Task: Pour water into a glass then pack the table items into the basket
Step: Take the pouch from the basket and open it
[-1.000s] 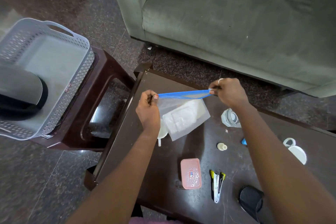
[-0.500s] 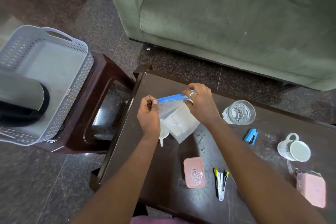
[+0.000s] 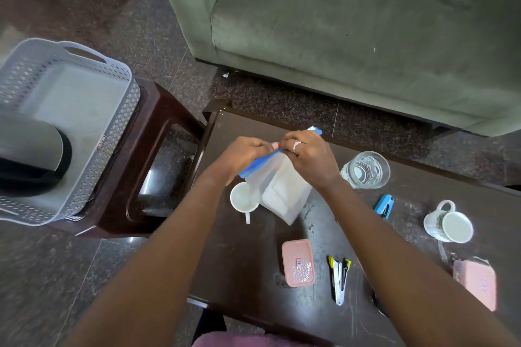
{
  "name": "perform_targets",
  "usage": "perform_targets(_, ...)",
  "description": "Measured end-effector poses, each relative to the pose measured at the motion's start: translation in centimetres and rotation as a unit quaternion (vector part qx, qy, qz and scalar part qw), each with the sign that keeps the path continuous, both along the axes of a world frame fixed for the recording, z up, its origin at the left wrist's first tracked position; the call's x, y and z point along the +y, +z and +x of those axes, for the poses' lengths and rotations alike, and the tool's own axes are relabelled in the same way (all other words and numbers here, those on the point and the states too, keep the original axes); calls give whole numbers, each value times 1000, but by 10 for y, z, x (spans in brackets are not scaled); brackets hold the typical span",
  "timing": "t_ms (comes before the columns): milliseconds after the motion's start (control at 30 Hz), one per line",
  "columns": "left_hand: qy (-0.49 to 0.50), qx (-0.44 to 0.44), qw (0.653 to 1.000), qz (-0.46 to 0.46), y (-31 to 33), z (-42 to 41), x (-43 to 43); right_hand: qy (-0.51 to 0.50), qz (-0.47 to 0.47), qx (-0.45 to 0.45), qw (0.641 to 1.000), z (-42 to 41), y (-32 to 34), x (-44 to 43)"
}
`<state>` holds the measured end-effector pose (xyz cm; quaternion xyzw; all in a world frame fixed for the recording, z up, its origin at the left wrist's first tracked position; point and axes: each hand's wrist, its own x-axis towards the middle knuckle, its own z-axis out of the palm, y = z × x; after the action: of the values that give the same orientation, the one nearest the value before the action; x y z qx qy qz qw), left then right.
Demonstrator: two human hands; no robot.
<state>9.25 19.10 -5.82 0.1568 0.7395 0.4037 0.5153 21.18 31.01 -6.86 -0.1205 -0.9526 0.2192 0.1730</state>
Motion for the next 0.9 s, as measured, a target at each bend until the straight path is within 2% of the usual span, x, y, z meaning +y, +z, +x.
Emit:
perform_targets(167,-47,-69,996,5,7,2,7,-10,10,15,1000,5,5,4)
perform_targets(367,2,-36,998,41,2,8,10,7,60,24,998,9,12,11)
perform_targets(567,96,-58,993,47,0,14,6,-24,37,-5,999,11,15,12)
perform_targets(633,143,-5,989,27,-2,17,5,-17,35,-22,999,12,17,12)
perform_targets(733,128,178,975,-30,-6,18,4,33,85,-62,994,10,22,12)
perform_targets(800,122,202,971,-27,-5,20,4,75,119,-109,984,6,29,10)
perform_targets(900,139,189,972,-16,-4,23,6,106,124,-231,959,1,41,9)
